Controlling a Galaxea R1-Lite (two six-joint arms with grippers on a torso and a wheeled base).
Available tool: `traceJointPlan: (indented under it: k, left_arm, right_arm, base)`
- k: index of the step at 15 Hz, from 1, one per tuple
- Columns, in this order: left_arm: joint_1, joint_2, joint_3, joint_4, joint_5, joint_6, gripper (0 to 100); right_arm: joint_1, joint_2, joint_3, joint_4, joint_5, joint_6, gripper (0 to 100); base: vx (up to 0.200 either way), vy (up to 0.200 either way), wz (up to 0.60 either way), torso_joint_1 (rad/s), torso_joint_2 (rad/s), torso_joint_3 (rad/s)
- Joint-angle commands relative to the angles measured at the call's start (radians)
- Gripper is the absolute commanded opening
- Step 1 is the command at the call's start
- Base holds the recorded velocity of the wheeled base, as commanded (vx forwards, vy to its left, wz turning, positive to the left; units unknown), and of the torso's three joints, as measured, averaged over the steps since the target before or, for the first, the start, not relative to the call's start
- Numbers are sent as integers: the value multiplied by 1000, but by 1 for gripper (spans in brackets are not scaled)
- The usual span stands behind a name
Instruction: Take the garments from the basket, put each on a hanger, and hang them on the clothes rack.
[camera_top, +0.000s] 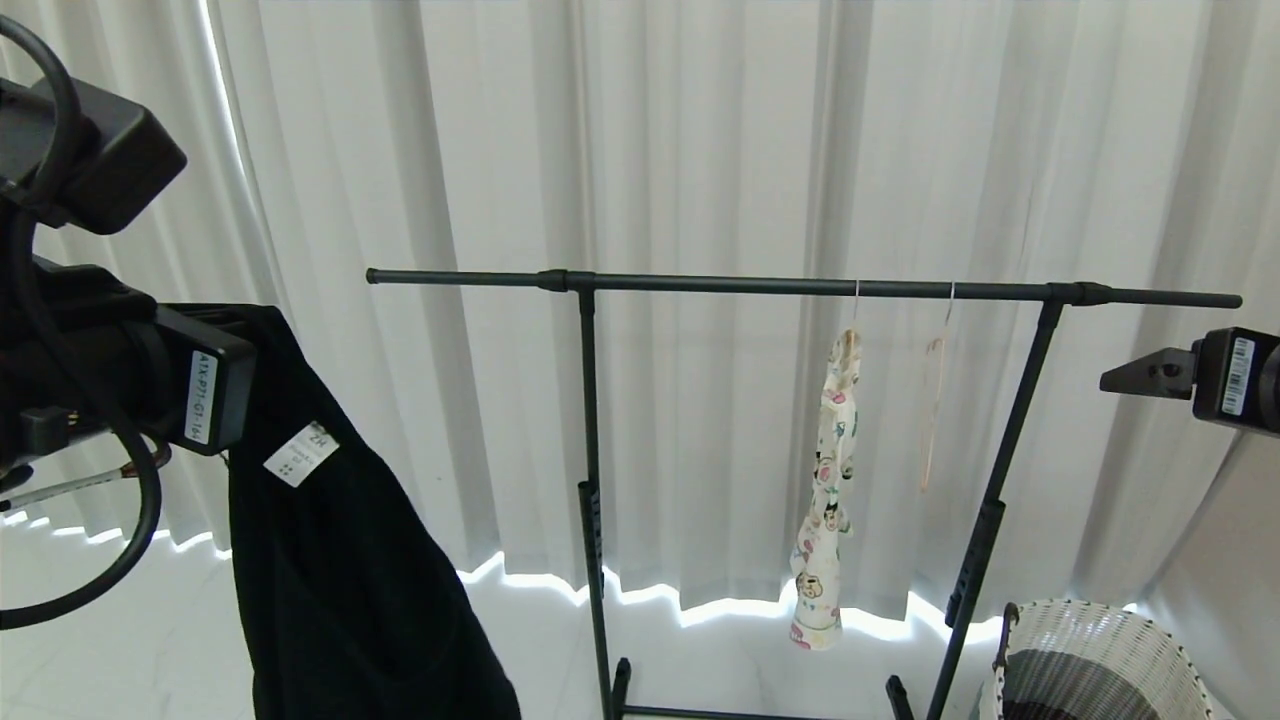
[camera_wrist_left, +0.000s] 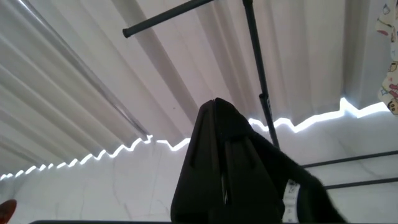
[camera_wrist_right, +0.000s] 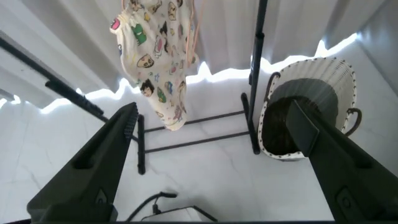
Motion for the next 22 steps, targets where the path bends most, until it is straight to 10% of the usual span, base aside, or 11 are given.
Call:
traceJointPlan:
  k: [1,22]
  left_arm:
    - [0,1,1,0,0,0,0]
    - [-21,5,44,-3,3,32,0]
  right_arm:
    - [6,16,-5,0,1,-3,100]
    - [-115,94,124,-9,28,-128,100]
  base:
    - [0,0,0,0,0,0]
    - [171,0,0,1,3,2]
